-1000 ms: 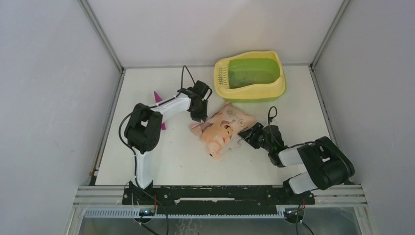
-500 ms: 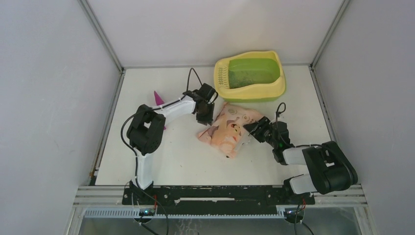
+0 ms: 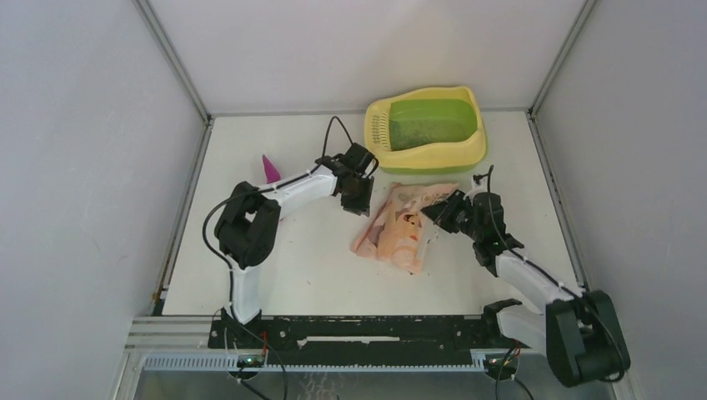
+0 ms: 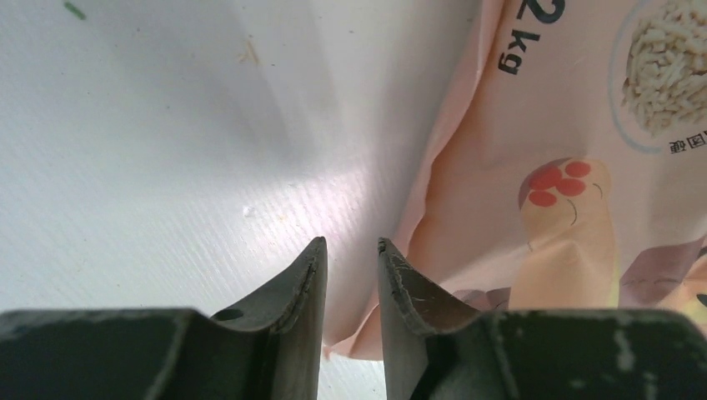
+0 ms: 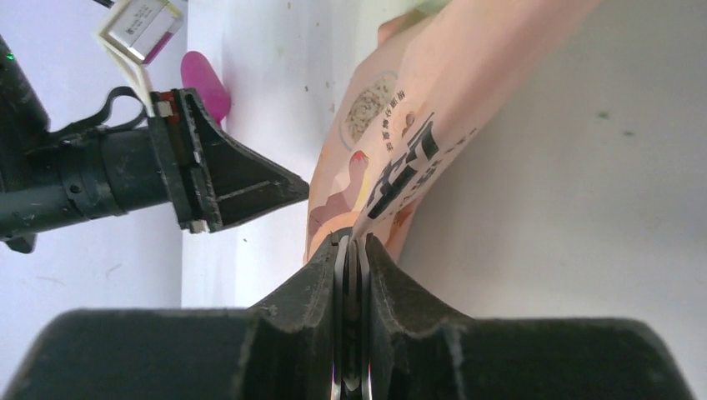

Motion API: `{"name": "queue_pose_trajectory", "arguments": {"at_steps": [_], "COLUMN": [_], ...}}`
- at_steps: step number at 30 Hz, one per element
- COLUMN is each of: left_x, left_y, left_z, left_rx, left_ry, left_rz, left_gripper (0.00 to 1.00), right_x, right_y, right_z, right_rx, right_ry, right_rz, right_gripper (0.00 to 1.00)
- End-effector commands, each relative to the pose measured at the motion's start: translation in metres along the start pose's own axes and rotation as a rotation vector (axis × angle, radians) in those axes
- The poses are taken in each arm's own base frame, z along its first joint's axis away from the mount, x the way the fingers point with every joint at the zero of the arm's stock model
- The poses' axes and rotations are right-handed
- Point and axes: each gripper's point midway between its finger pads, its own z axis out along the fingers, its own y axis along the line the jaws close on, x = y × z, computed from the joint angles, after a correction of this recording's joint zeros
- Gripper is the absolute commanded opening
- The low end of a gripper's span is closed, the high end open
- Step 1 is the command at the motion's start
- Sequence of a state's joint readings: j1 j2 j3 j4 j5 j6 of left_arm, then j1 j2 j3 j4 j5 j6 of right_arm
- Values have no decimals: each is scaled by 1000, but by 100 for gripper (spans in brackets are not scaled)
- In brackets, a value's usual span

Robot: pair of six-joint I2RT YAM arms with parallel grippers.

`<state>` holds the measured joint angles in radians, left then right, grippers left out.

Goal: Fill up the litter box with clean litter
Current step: Move the cat litter bag to the center of the board.

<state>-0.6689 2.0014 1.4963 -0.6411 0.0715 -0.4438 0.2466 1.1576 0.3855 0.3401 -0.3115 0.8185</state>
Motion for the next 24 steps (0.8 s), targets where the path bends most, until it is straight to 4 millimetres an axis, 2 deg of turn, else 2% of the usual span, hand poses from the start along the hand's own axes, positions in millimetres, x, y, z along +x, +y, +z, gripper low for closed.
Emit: {"name": "queue_pose_trajectory", "arguments": {"at_steps": [1,5,8,10,14,18,20,21,22,24], "left_x": [-21,-36,-64,-92,-161,-224,-248,-256,-263,-273], "left_y": [-23,-27,-40,-50,-67,-78,-81,-81,-82,-84], "left_z": [-42,-72,-101,-120,-145,-146,-137,-125,-115,-97], "left_rx": [76,80,124,143,161,257,336,367,400,445], "left_ry": [-96,-142,-222,-281,-415,-553,-605,-613,-620,-631], "left_rz": [29,30,24,24,40,-8,-43,-59,-71,-85], "left_gripper": [33,34,34,34,35,37,39,40,40,41], "right_x": [-9,-15,-16,-14,-18,-20,-20,-20,-20,-23], "right_y": [-19,-37,-51,-61,-73,-69,-66,-64,-61,-54], "right_z": [-32,-60,-76,-85,-102,-112,-113,-112,-111,-108], "right_rx": [121,202,264,311,371,353,338,324,311,283], "right_ry": [-11,-33,-50,-53,-86,-98,-95,-92,-91,-82], "right_rz": [-68,-48,-35,-24,-19,-2,16,26,34,41], "right_gripper": [0,0,0,0,0,0,0,0,13,46]}}
